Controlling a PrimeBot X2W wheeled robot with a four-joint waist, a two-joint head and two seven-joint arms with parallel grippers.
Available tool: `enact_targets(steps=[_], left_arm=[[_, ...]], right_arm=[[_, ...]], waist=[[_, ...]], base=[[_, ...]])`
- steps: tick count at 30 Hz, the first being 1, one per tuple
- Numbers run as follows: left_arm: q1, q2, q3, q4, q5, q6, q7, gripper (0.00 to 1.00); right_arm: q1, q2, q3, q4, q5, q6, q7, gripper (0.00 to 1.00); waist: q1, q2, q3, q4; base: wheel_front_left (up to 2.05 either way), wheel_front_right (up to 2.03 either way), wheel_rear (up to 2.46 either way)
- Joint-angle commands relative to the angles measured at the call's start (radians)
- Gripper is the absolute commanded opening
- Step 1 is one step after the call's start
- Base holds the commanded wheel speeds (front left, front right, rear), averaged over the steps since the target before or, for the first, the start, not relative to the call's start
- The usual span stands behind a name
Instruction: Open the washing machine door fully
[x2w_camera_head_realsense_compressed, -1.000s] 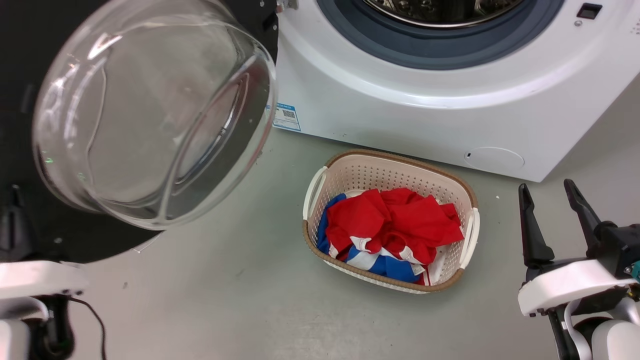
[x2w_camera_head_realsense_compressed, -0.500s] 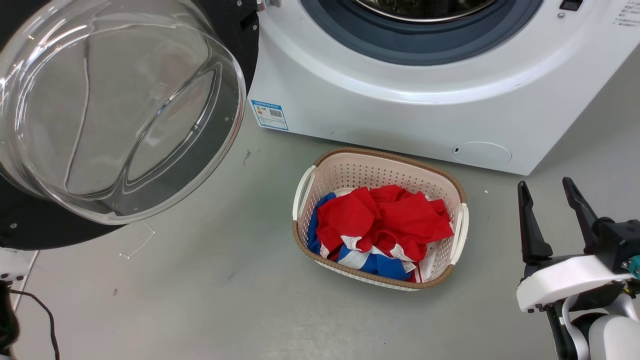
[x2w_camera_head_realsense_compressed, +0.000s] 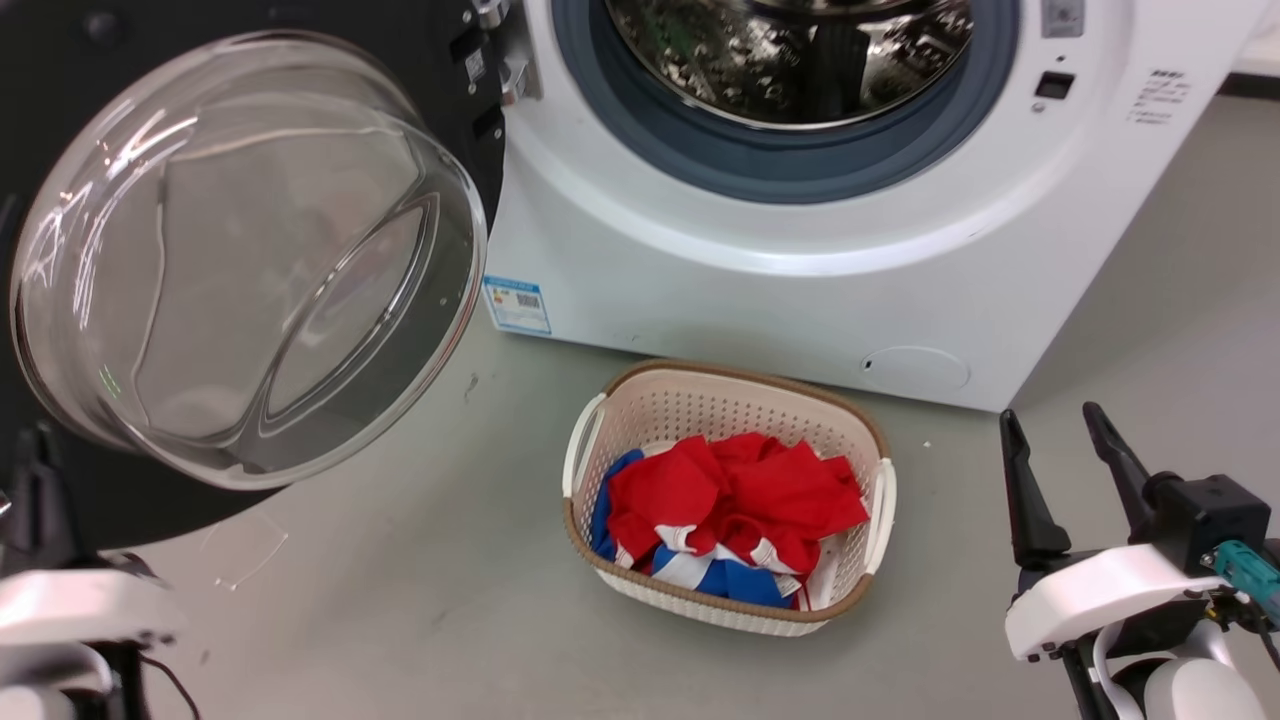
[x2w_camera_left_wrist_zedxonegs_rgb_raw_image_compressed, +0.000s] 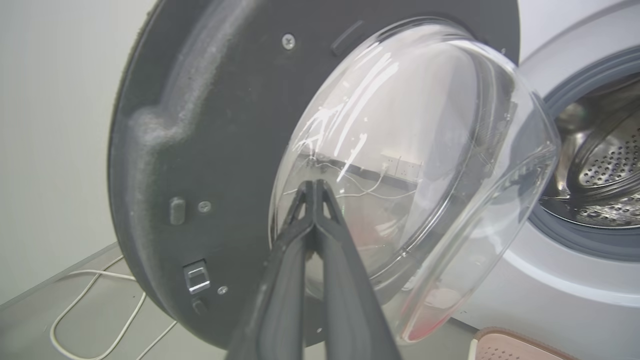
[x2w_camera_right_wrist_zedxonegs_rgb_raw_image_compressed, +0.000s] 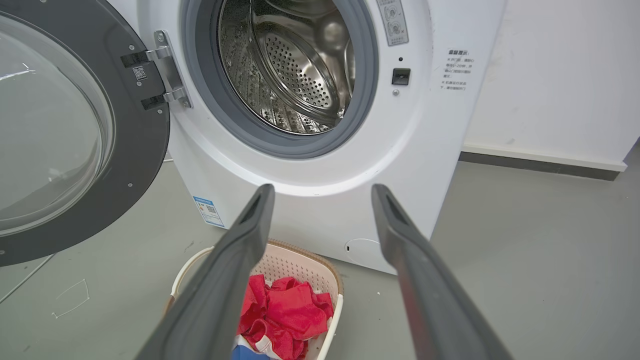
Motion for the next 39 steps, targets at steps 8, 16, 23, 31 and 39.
enact_targets(steps=[8, 16, 23, 31, 39], left_arm=[[0.137, -0.053, -0.095, -0.205, 0.056, 0.033, 0.061, 0.0], [0.147, -0.093, -0.233, -0.323, 0.104, 0.022, 0.137, 0.0], [0.099, -0.117, -0.298, -0.251, 0.106, -0.002, 0.145, 0.19], [0.077, -0.121, -0.315, -0.143, 0.125, 0.012, 0.111, 1.0], [0.087, -0.143, -0.318, -0.083, 0.115, 0.013, 0.065, 1.0]], right_arm=[[0.027, 0.001, 0.027, 0.021, 0.017, 0.0, -0.021, 1.0], [0.03, 0.001, 0.029, 0.028, 0.02, 0.0, -0.024, 1.0], [0.02, 0.001, 0.048, 0.034, 0.019, 0.0, -0.028, 1.0], [0.022, 0.001, 0.085, 0.033, 0.032, 0.0, -0.033, 1.0], [0.033, 0.001, 0.101, 0.036, 0.028, 0.0, -0.034, 1.0]], waist=[[0.0, 0.0, -0.061, -0.058], [0.0, 0.0, -0.073, -0.134], [0.0, 0.0, -0.074, -0.218], [0.0, 0.0, -0.083, -0.274], [0.0, 0.0, -0.096, -0.279]], base=[[0.0, 0.0, 0.0], [0.0, 0.0, 0.0], [0.0, 0.0, 0.0], [0.0, 0.0, 0.0], [0.0, 0.0, 0.0]])
